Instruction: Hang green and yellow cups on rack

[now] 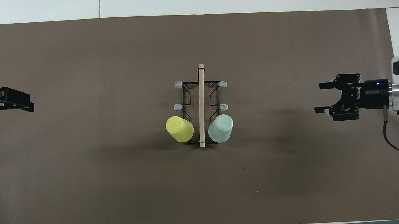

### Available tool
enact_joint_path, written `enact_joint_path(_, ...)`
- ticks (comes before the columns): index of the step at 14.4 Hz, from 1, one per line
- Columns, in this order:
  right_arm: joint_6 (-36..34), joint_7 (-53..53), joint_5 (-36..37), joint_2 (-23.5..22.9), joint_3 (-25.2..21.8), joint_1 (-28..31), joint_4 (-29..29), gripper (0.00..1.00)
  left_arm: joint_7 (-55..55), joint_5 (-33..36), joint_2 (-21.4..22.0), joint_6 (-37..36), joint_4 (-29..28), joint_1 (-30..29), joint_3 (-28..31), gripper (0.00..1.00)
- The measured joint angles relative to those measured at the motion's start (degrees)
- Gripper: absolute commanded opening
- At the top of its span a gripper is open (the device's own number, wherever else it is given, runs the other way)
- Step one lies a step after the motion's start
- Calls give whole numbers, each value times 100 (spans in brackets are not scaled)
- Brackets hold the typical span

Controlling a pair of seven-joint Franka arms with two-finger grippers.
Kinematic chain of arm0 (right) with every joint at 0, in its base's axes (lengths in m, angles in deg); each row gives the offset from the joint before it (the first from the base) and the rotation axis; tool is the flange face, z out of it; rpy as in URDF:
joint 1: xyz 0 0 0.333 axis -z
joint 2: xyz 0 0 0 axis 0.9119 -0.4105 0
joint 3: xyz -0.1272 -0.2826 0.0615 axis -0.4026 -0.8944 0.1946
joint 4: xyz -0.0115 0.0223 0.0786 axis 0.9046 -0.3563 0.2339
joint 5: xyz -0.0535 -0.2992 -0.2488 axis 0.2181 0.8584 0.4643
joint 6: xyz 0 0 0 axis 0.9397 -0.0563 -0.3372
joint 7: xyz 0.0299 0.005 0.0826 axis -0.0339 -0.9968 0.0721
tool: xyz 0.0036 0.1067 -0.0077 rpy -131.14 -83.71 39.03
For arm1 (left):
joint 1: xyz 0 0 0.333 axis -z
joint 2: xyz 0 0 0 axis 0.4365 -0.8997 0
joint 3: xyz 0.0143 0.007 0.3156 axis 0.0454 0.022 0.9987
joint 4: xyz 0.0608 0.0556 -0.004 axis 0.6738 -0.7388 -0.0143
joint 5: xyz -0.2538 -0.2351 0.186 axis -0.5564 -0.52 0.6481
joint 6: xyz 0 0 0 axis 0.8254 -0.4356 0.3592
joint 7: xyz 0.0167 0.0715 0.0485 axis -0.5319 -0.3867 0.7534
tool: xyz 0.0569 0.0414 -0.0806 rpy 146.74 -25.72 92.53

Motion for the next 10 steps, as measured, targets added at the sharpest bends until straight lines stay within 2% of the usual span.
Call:
enact_joint_path(4, -141, -2047, 1610, -22, 59, -104, 762, 100, 0, 0, 0, 0, 0, 0, 0, 100)
enact_joint_path(7, -652, -3845, 2757, -12, 82, -337, 1337, 100, 0, 0, 0, 0, 0, 0, 0, 100)
enact_joint_path(10, -1303, -4861, 3576, 0, 124, -628, 2056, 100, 0, 0, 0, 0, 0, 0, 0, 100)
